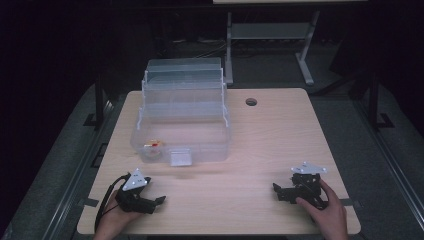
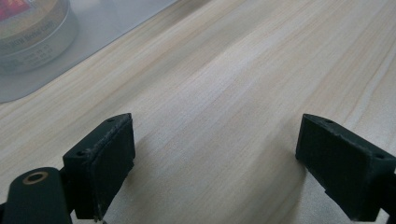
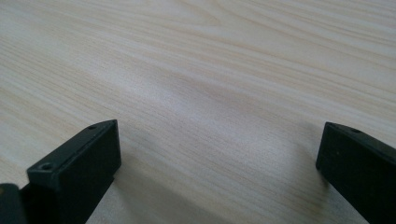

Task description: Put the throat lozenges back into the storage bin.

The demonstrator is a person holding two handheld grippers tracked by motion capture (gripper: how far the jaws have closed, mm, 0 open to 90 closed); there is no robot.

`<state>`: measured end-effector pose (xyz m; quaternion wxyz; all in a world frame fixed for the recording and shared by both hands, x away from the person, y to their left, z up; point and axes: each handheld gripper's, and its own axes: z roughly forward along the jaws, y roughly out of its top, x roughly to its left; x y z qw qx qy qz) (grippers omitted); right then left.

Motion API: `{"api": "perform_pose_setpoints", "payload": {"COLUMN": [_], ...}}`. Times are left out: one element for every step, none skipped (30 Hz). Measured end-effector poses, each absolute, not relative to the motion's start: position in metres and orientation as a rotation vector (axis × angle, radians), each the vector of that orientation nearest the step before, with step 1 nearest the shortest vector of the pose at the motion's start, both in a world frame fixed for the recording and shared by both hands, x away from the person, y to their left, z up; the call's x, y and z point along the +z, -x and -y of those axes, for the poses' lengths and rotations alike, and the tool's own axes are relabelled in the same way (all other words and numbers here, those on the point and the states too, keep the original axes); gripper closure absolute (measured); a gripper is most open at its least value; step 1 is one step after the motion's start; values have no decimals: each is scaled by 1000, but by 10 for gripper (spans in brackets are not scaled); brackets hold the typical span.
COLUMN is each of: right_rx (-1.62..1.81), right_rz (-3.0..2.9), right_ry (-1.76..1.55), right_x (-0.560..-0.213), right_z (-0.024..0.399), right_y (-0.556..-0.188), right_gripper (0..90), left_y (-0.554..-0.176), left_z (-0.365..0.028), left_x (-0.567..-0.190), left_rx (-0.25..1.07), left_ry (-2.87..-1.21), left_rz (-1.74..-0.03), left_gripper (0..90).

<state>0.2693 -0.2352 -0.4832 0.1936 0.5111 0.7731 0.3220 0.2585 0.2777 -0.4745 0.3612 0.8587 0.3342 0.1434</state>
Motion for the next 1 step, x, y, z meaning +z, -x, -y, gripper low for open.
{"api": "perform_pose_setpoints", "payload": {"right_rx": [903], "right_rz": [-2168], "right_ry": [-1433], "right_x": [-483], "right_z": [235], "right_y": [-269], "right_gripper": [0], "left_y": [-259], "left_z": [-278], "left_x": [-475], "left_rx": [370], "left_ry": [-2212], "left_rz": [-861], "left_gripper": [110]}}
